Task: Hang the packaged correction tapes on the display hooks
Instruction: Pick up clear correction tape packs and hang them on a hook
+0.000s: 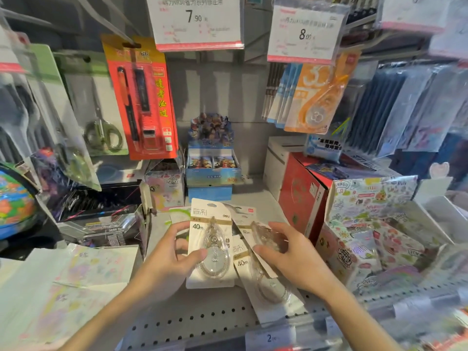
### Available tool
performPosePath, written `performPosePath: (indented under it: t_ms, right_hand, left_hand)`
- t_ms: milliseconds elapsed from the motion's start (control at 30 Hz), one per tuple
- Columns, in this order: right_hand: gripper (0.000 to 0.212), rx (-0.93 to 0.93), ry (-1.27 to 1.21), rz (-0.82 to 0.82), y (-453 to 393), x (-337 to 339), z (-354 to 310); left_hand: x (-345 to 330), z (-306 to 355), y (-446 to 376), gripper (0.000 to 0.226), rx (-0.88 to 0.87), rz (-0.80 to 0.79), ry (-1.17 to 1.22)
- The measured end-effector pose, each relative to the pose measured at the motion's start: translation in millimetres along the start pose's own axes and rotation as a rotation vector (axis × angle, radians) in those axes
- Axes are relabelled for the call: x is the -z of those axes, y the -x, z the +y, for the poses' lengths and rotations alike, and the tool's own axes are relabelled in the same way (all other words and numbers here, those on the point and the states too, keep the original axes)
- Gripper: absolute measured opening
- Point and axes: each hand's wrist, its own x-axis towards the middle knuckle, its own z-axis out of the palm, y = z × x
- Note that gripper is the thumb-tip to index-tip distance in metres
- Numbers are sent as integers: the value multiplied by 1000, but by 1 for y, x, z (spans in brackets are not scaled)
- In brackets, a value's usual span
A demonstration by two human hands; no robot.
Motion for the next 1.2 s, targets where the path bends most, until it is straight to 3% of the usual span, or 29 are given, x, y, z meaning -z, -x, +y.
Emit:
performPosePath:
  t_ms: [133,167,333,567,667,900,1100,1200]
  right_hand:
    - [20,-68,-116,-45,-2,-2,2]
    - [20,-75,-125,-56,-2,-1,3]
    - [67,-149,-66,-128,-6,4,7]
    - [94,-108,-105,-18,-9,8,5]
    - [68,-112,-118,12,-14,11,1]
    - [60,-103,-279,109,-13,21,-26]
    - [53,61,-340,217,-3,48,-61]
    - [52,168,-324,253,-3,73,-70]
  left_hand:
    - [0,1,2,54,1,5,-21]
    - [-1,1,3,54,-3,1,-27]
    - [-2,1,4,57,-4,-7,-52]
    - [0,-3,1,61,-11,21,-67]
    - [3,-1,-3,57,-41,39,-10]
    - [25,14,-8,51,-131,23,142]
    - [44,53,-7,74,-320,24,120]
    - [45,81,-5,66,-421,51,78]
